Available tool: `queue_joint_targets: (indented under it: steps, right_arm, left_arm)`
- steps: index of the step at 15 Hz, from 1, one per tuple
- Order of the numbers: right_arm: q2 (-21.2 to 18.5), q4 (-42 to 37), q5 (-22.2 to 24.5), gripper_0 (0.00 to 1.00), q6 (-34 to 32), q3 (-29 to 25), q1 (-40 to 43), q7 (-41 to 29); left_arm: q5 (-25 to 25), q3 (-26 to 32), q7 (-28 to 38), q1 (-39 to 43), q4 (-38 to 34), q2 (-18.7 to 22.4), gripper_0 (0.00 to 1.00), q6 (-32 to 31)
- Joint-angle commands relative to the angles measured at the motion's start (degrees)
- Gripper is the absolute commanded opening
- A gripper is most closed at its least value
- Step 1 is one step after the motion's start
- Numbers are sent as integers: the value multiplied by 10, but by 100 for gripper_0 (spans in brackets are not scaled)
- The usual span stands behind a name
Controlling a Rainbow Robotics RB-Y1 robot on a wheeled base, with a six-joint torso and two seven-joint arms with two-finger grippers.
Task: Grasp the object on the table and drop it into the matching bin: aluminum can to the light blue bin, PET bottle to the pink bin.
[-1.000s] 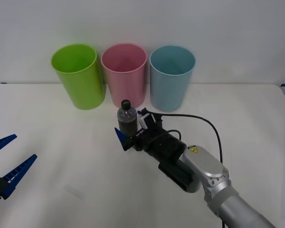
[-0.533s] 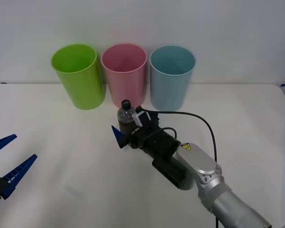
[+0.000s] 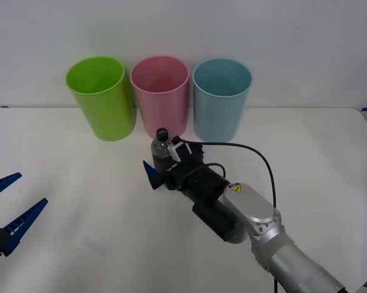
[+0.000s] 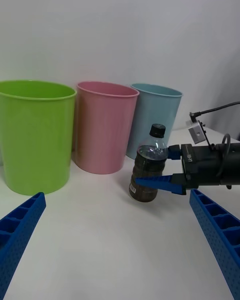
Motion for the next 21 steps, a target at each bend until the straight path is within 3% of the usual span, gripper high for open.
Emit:
queue_joint_targets:
  steps: [1,2,3,4,5,14,21]
  right_arm:
    - [1,0,0,100,1,3,1,-1]
    - [2,-1,0,100,3,4,0,-1]
    - [2,-1,0,69,3,4,0,-2]
    - [2,-1,0,19,4,4,0,-2]
    - [2,-1,0,0,4,4,0,-2]
    - [-12,-19,-16,0,-29,0,8,-6]
    - [-144,-214,-76,0,-39,8,107,-37]
  left_arm:
    - [0,0,0,0,0,0,100,0]
    - [0,0,0,0,0,0,100,0]
    - [0,0,0,0,0,0,100,0]
    - [0,0,0,0,0,0,100,0]
    - [0,0,0,0,0,0,100,0]
    - [0,0,0,0,0,0,100,0]
    - [0,0,0,0,0,0,100,0]
